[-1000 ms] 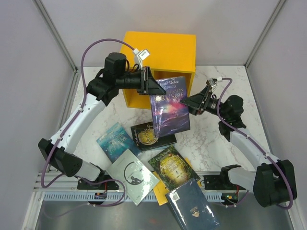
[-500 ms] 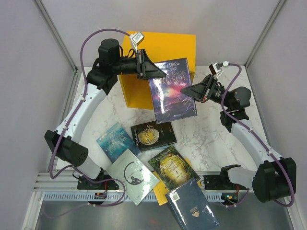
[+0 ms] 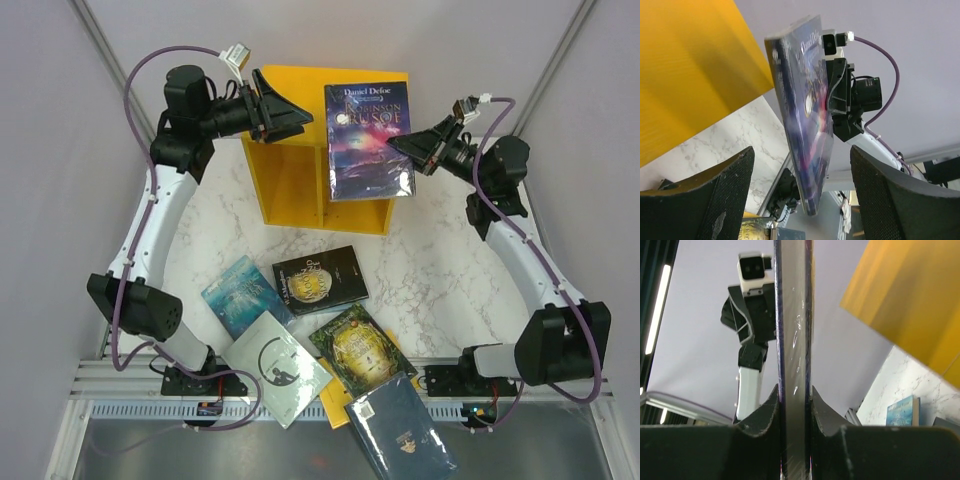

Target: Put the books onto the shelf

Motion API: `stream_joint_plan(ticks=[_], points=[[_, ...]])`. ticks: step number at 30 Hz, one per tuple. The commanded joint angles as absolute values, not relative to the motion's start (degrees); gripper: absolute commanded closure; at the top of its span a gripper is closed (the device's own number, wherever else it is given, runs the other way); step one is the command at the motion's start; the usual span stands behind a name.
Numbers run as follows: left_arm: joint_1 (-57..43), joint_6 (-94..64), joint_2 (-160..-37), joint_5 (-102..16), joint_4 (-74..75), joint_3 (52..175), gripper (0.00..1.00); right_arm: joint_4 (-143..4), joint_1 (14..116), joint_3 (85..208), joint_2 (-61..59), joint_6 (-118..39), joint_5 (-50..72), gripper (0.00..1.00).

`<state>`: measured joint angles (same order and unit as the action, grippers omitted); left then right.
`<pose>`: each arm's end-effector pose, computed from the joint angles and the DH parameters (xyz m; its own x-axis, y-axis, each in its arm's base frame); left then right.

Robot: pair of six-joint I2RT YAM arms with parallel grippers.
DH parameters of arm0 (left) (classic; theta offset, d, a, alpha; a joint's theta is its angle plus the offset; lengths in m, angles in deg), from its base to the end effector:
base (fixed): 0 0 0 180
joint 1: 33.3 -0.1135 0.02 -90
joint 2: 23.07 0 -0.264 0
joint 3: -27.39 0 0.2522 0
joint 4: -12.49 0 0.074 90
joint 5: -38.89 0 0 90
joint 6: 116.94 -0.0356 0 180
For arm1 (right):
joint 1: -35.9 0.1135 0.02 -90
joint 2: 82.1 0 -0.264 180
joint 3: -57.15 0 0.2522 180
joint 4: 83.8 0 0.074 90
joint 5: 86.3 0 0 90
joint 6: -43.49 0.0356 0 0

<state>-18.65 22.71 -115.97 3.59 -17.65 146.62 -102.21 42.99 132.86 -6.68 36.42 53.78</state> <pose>0.3349 -0.1176 0.4827 -0.7534 -0.2582 -0.6047 0.5557 0.2414 -0.7955 0.2918 0.0638 0.4013 -0.7549 0.5479 -0.3606 -0.4142 0.0281 0.9097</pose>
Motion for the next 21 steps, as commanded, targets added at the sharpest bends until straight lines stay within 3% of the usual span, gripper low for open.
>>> stream_joint_plan(ticks=[1,10,16,21], points=[[-21.6,21.5,-111.5,2.9,-18.8,147.4,0.20,-103.5,41.4,142.0,-4.1,38.1,48.8,1.00],[-22.5,18.2,-103.6,-0.7,-20.5,135.1,0.20,-75.5,39.9,174.3,14.6,20.8,44.7,1.00],[-22.8,15.6,-99.4,-1.9,-22.4,130.4,0.21,-64.2,39.9,185.3,22.8,15.9,41.2,1.00],[-23.3,12.9,-98.5,-2.9,-25.1,130.5,0.21,-58.9,39.9,187.5,24.8,14.0,41.7,1.00]])
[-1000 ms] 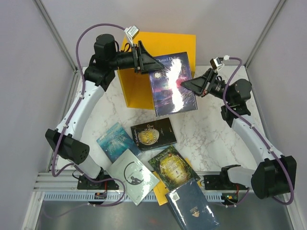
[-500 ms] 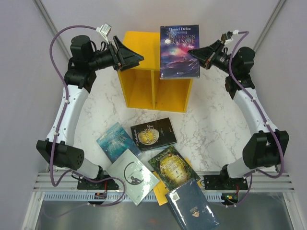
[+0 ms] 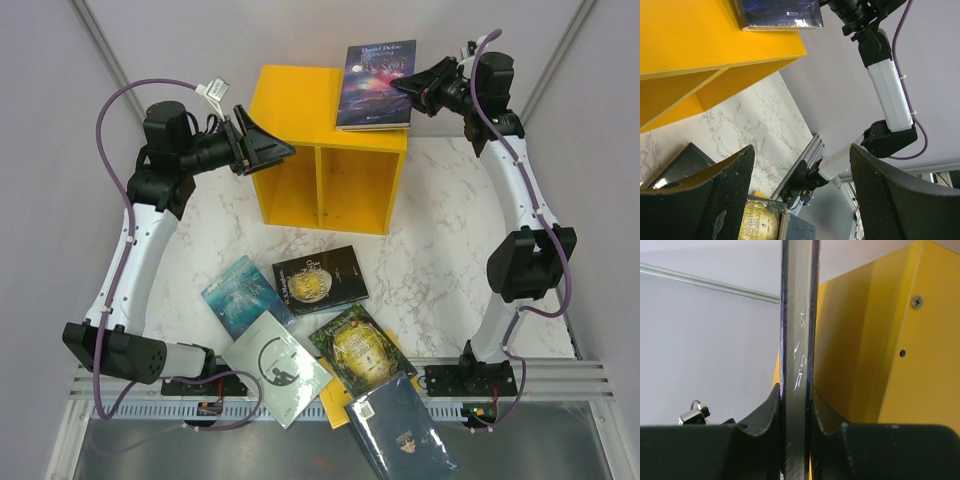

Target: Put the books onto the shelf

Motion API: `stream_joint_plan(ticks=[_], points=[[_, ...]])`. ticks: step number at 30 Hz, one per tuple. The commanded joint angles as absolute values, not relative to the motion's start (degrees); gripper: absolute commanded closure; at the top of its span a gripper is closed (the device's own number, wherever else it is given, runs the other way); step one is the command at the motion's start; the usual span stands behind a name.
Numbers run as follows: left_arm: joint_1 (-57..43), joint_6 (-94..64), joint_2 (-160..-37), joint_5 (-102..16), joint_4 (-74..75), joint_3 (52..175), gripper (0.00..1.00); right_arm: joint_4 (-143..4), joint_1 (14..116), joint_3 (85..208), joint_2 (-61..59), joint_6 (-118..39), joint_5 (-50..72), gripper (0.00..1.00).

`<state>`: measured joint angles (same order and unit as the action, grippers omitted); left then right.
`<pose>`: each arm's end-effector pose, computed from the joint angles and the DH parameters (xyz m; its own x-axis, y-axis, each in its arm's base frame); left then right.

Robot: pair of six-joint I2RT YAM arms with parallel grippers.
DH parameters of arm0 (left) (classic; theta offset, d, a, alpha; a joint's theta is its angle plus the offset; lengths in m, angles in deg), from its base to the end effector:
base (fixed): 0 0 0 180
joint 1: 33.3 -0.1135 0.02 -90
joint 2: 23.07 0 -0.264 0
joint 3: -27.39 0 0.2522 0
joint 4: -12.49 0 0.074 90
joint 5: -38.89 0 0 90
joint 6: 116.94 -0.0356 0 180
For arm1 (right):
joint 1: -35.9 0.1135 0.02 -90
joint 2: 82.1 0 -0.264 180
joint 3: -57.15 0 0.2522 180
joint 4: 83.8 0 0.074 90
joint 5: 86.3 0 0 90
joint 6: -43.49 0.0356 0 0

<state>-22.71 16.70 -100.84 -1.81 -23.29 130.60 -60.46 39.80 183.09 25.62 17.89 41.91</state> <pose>0.2776 -0.0794 0.4624 -0.7163 -0.3239 -0.6180 0.4955 0.3874 -0.7774 0.4390 0.0520 0.4347 -0.6410 0.6666 -0.3806 -0.2084 0.3261 0.9221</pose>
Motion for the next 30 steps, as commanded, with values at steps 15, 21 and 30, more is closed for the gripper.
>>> stream_joint_plan(ticks=[15,21,30], points=[[-23.5,12.3,-97.5,-3.9,-25.7,127.6,0.23,-54.0,41.3,180.7,20.1,14.2,41.4,1.00],[-23.6,12.3,-96.5,-4.2,-25.7,126.0,0.23,-53.6,43.7,178.1,18.6,15.0,41.6,1.00],[-23.5,12.6,-94.9,-4.2,-25.7,123.2,0.23,-52.6,44.1,171.0,14.9,14.4,33.3,1.00]])
